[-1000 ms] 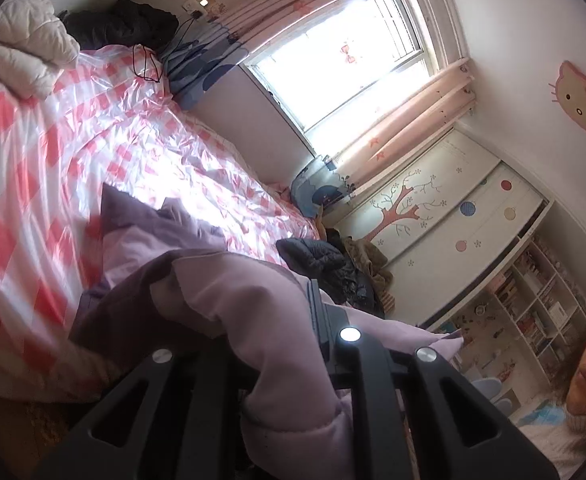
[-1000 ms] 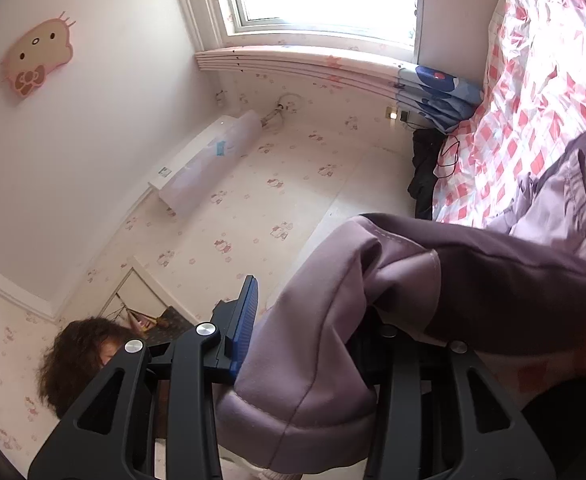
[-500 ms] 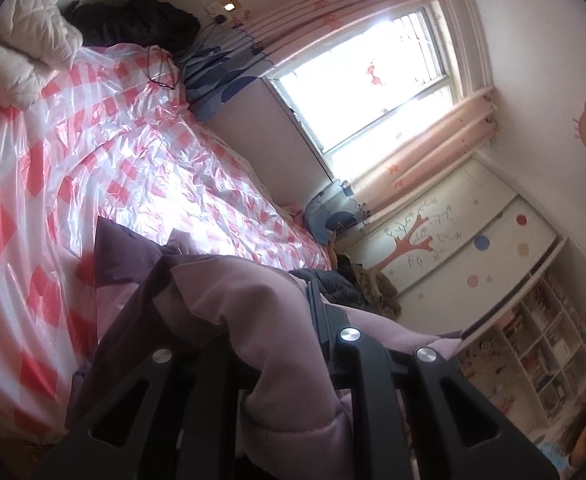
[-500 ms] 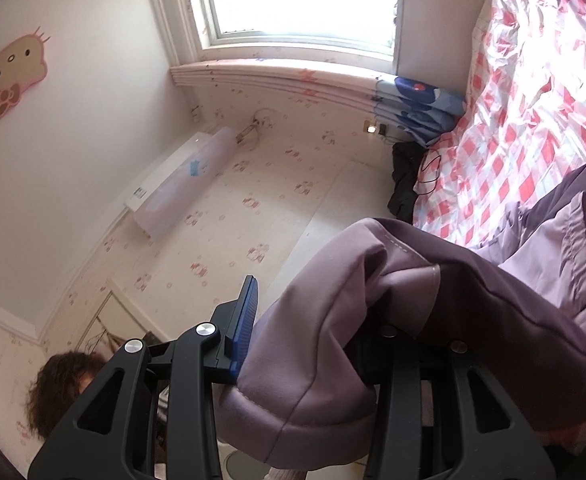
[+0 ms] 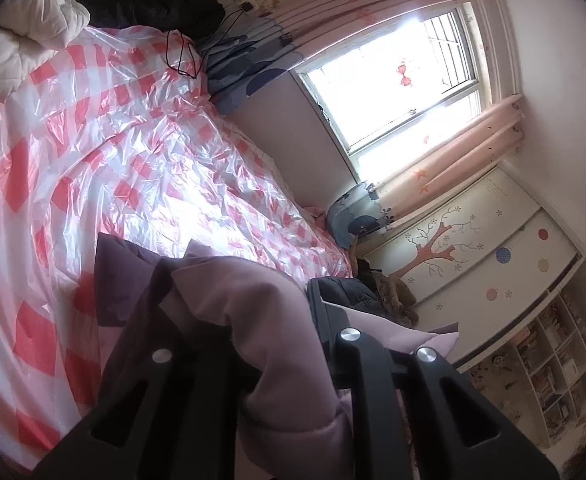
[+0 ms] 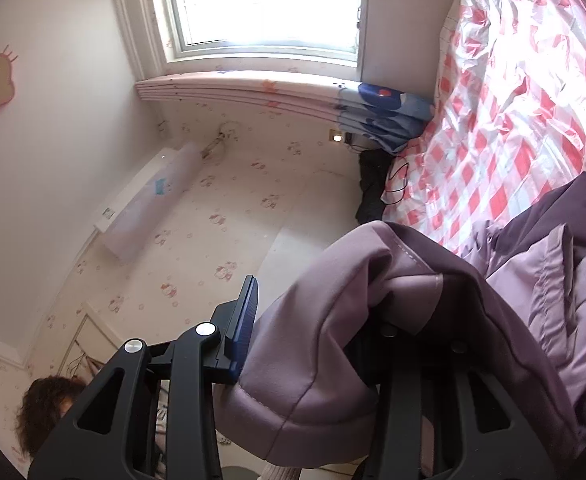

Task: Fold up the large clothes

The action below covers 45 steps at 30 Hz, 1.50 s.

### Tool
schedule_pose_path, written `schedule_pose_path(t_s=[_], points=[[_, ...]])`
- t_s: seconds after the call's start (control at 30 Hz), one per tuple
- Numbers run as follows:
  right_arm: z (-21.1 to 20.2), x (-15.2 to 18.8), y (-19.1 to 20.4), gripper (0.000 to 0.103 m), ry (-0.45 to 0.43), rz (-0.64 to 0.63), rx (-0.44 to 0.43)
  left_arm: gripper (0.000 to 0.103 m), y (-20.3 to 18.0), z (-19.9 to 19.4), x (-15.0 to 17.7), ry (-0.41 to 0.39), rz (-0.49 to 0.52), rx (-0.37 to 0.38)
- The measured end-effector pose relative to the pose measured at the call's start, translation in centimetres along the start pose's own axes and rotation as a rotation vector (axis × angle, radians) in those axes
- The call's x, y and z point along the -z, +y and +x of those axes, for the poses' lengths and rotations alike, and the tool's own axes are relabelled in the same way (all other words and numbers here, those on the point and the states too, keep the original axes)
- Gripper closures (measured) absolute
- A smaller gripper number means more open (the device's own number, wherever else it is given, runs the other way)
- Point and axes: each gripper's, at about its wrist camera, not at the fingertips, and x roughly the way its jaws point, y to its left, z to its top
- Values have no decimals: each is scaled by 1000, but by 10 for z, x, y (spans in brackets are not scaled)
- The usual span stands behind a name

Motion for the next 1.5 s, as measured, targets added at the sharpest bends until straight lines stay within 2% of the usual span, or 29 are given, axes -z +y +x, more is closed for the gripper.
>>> schedule_pose_path(t_s=[0.23,0.53,0.87,1.13,1.5], points=[[17,-19,-12,65,0,-2,22,89,9,16,-12,-12,-22,-1],[44,-48,-42,65,-5,33,76,89,29,44,-30,-17,-56,-46],[62,-69,-113,64,-20,128,197,89,76,87,-32,4,-127,-145],[77,-80,-147,64,-13,158,258,89,101,109,-35,15,-147,-205],[93,-89,-197,64,6,236,386,89,131,137,-32,48,-155,-323]])
